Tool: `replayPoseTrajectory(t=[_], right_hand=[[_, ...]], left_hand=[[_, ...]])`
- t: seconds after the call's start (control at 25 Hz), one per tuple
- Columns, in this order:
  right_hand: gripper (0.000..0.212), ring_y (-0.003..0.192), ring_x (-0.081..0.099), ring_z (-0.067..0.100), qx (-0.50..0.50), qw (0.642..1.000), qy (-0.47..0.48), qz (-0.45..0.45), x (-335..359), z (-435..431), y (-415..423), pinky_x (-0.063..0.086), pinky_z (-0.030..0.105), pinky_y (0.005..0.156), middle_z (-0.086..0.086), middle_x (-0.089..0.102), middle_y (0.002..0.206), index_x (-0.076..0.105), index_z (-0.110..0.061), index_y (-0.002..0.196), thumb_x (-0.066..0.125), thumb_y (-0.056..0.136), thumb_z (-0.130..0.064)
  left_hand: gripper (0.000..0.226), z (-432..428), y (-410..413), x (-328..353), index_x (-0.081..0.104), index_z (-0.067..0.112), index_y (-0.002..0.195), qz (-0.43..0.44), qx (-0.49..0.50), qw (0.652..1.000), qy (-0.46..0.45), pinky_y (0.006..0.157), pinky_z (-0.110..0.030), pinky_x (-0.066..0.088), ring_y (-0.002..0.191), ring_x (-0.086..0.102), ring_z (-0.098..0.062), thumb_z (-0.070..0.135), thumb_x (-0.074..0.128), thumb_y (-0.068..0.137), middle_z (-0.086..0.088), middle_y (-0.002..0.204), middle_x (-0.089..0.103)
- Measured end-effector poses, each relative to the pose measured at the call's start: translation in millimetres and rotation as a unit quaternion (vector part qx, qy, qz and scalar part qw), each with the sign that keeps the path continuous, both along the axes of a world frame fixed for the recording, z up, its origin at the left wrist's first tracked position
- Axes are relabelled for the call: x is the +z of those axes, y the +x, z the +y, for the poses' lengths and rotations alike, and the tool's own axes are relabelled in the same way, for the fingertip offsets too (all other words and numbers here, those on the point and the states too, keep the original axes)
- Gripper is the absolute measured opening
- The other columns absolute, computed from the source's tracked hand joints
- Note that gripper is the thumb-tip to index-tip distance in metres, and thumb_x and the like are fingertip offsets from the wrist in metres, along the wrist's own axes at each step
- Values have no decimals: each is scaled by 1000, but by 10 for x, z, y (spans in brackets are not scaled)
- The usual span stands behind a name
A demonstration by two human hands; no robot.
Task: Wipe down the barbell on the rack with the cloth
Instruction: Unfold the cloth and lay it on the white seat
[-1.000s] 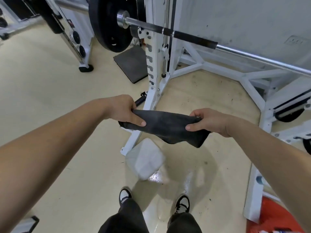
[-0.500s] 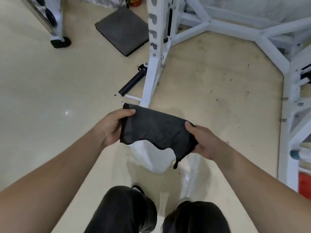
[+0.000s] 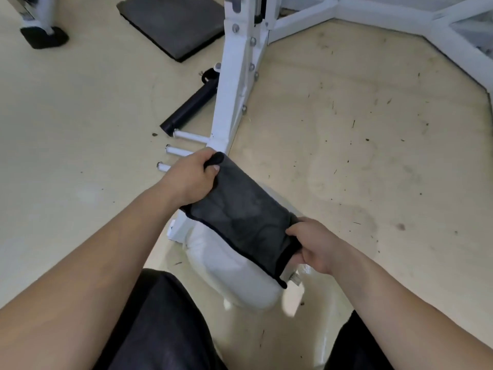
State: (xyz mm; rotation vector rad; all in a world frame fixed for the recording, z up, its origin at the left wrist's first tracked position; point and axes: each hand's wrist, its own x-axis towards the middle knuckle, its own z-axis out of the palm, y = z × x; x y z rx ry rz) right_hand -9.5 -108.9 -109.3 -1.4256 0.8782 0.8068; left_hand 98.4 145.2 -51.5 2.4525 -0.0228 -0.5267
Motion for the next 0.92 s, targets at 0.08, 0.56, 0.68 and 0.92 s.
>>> replayPoseTrajectory(t=[0.08, 0.56, 0.68, 0.92], right_hand=[[24, 96, 74, 40, 19, 999, -33, -1, -176, 102, -44, 66, 54, 75, 21, 73, 112, 63, -6, 115, 50, 95, 1], [17, 90, 65, 18, 199, 903, -326, -196, -201, -56, 137, 56, 38, 81, -9, 67, 95, 67, -27, 98, 63, 89, -42], [21, 73, 63, 24, 151, 930, -282, -183, -217, -123, 234, 58, 41, 69, 0, 69, 83, 69, -10, 90, 59, 90, -27], [25, 63, 57, 26, 139, 939, -264, -173, -305, -184, 202, 55, 41, 60, 9, 64, 77, 67, -1, 92, 50, 90, -19]], left_hand=[[15, -66, 38, -150, 56, 24, 115, -4, -50, 997, 50, 63, -28, 41, 85, 60, -22, 27, 44, 107, -2, 92, 65], [11, -616, -578, -226, 74, 28, 99, 88, -41, 990, -103, 60, -21, 56, 73, 70, -13, 27, 67, 90, 4, 80, 71], [17, -837, -738, -380, 73, 24, 107, 105, -96, 985, -95, 62, -24, 58, 69, 66, -11, 29, 69, 92, 6, 78, 68], [60, -1051, -856, -646, 36, 23, 159, 228, -249, 941, 9, 90, -24, 40, 123, 58, -22, 30, 56, 104, 0, 130, 63]])
